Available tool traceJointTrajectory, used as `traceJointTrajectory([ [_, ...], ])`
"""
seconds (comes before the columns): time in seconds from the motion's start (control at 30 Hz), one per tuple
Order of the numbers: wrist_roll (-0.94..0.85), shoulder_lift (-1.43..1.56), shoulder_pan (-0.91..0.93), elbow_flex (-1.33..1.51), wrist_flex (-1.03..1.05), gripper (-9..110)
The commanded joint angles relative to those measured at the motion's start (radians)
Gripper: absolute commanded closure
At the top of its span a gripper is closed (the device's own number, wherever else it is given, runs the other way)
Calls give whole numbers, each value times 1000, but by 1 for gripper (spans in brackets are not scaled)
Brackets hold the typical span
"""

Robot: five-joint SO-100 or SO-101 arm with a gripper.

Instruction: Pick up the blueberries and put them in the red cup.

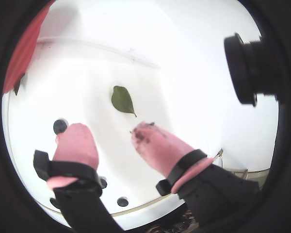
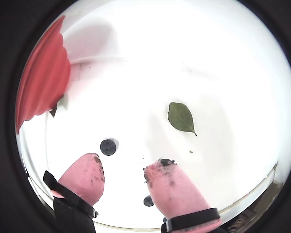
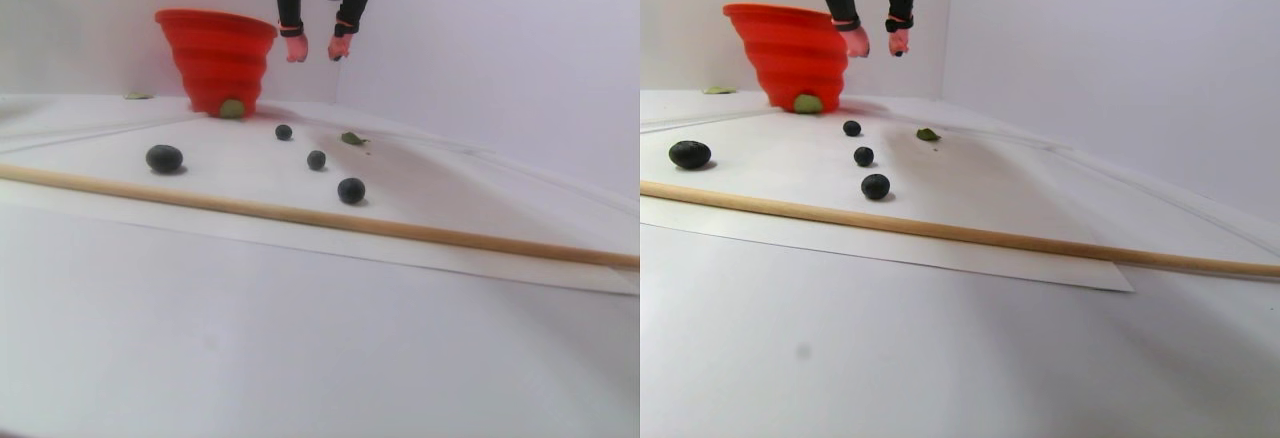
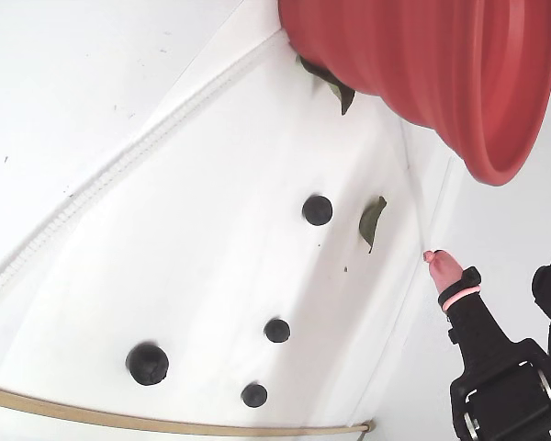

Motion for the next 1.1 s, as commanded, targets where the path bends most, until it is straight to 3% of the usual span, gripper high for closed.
traceJointTrajectory([
  [0.0, 14, -3, 5, -9, -31, 85],
  [1.07, 135, -192, -49, 49, -230, 84],
])
